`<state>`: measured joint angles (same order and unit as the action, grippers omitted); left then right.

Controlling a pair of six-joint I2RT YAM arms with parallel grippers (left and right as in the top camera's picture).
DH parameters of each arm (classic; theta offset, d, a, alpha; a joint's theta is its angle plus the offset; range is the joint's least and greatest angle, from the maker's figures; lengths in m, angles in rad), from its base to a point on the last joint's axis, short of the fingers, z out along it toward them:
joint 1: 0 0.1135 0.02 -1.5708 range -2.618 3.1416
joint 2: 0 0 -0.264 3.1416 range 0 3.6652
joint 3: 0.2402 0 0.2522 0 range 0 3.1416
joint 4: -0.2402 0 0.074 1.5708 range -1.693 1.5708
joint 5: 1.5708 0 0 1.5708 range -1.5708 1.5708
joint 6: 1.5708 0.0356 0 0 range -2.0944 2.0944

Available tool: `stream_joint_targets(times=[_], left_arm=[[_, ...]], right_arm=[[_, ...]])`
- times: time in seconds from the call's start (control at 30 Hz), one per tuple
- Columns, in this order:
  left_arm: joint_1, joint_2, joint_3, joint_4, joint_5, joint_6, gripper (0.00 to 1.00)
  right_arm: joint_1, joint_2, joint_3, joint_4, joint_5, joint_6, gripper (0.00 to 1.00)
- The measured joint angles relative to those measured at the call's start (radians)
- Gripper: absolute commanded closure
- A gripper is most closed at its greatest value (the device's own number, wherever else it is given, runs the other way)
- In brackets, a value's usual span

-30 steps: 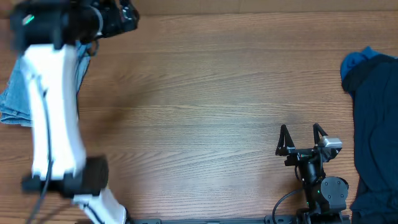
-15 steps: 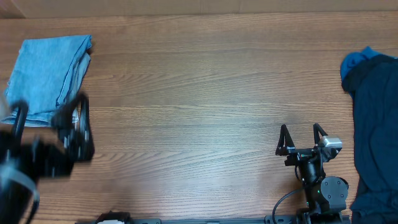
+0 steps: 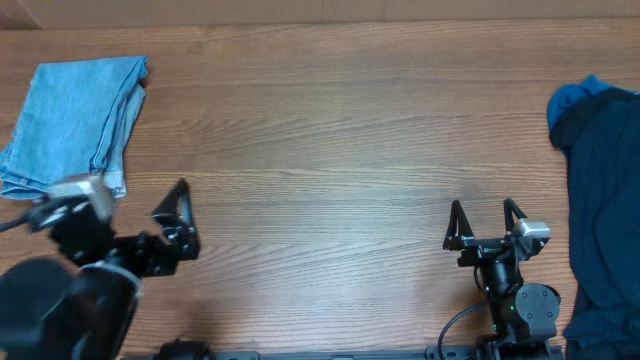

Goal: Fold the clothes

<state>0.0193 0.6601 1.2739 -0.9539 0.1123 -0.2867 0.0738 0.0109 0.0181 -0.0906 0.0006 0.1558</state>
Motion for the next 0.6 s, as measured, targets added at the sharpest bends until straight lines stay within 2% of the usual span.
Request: stream_joint_targets(times=[0.1,0.33,0.43,0.6], left_arm=[[0.0,-0.098,-0.323,0.367,0.007,-0.005,0.0],[0.0,-0.264,-0.85,0.873,-0.006,-0.02,0.0],[0.0,-0.335,-0.999,1.002,-0.028,-0.021,0.0],[0.0,-0.434,-1.108,1.031,-0.065,-0.022,0.0]], right_arm=[[0.0,0.0,0.0,0.0,0.0,-0.001,0.0],[0.0,0.0,0.0,0.0,0.0,0.0,0.0],[0.0,0.0,0.0,0.0,0.0,0.0,0.0],[0.0,0.0,0.0,0.001,0.0,0.0,0.0]])
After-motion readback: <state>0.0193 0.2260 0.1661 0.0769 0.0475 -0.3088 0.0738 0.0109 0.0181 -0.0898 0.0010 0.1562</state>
